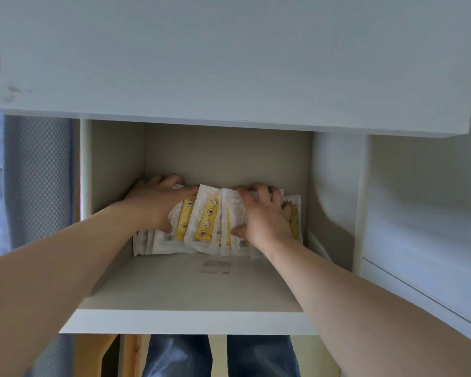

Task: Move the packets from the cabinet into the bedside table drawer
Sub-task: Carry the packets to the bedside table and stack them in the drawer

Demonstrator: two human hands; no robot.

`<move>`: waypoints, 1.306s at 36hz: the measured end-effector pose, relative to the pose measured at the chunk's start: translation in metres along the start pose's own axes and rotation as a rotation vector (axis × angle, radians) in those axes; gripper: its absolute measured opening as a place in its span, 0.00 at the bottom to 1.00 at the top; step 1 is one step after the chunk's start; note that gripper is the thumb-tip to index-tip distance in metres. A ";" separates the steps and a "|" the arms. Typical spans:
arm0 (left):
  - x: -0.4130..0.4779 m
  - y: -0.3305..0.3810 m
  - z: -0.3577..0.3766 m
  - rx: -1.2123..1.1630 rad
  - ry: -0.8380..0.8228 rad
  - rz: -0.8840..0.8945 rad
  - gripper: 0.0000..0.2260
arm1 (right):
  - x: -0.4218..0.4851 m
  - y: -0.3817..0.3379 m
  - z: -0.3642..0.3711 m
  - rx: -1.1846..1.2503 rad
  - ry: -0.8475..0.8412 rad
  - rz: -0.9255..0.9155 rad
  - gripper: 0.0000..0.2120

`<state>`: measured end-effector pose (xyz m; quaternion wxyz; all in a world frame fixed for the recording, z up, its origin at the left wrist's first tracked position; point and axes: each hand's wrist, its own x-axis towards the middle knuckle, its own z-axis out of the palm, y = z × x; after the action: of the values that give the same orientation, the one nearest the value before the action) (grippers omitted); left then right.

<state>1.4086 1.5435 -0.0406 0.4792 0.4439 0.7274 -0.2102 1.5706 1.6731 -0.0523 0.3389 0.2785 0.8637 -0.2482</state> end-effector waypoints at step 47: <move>-0.068 0.085 -0.012 -0.587 0.344 -0.174 0.21 | -0.074 -0.007 -0.045 0.350 0.092 0.267 0.28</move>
<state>1.4843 1.5659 0.0348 0.4373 0.2526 0.8619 0.0458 1.5913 1.6726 0.0320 0.2755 0.4558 0.7775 -0.3344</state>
